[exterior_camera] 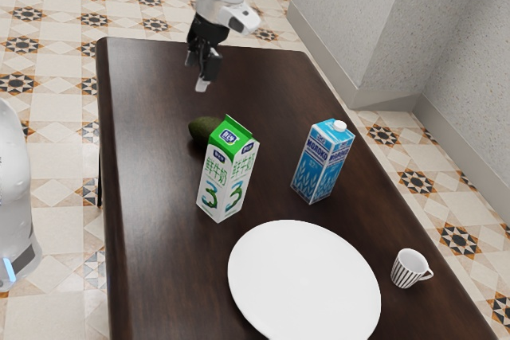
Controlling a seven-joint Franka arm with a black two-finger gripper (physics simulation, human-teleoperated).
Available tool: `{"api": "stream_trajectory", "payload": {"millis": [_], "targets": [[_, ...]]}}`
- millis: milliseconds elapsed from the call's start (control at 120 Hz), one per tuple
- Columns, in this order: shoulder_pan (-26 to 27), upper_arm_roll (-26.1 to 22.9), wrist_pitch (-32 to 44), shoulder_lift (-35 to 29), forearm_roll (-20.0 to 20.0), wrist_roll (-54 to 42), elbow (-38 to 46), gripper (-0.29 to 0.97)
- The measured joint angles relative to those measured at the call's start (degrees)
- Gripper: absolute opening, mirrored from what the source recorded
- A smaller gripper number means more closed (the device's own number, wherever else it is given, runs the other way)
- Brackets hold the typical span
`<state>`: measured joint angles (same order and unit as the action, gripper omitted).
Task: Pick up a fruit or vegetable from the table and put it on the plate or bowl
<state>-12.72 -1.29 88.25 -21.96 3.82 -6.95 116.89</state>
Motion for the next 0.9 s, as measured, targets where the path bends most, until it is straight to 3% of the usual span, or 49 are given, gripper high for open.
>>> {"api": "stream_trajectory", "payload": {"millis": [200, 550, 900], "targets": [[-0.6, 0.1, 1.5, 3.3, -0.1, -4.7, -0.8, 0.68], [-0.6, -0.2, 0.8, 4.5, -2.2, 1.4, -0.5, 0.68], [-0.5, 0.2, 0.2, 4.4, 1.9, -12.3, -1.4, 0.68]]}}
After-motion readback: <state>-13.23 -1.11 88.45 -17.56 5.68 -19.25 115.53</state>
